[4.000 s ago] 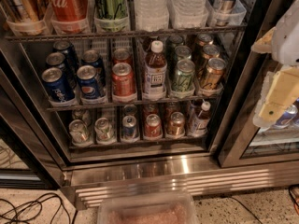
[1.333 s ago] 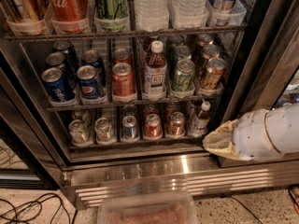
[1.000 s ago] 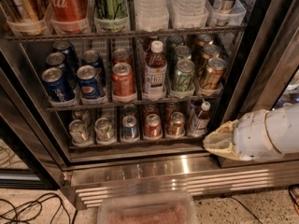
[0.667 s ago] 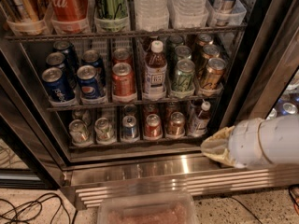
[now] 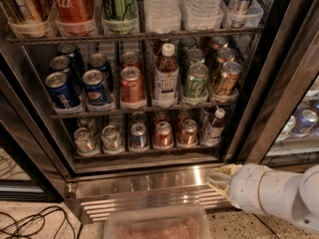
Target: Pick orange can from bottom shelf of fridge
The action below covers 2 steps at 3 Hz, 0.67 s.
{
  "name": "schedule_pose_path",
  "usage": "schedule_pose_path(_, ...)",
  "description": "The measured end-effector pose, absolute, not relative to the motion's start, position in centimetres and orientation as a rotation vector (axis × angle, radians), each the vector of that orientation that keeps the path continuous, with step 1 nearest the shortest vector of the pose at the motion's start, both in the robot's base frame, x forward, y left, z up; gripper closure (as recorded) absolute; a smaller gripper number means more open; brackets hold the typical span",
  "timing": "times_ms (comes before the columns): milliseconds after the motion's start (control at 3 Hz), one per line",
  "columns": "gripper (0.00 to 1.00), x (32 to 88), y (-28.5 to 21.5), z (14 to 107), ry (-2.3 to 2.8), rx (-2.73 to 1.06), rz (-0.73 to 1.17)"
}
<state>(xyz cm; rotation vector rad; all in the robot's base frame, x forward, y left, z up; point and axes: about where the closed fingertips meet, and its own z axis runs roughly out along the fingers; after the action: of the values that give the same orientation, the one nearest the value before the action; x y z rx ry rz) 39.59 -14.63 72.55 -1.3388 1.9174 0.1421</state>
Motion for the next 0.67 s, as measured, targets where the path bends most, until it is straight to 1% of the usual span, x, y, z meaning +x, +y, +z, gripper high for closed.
schedule_pose_path(333, 1.00, 43.29, -14.90, 73.09, 1.830, -1.118, 0.126)
schedule_pose_path(667, 1.00, 43.73, -14.60, 72.81, 1.794, -1.022, 0.181)
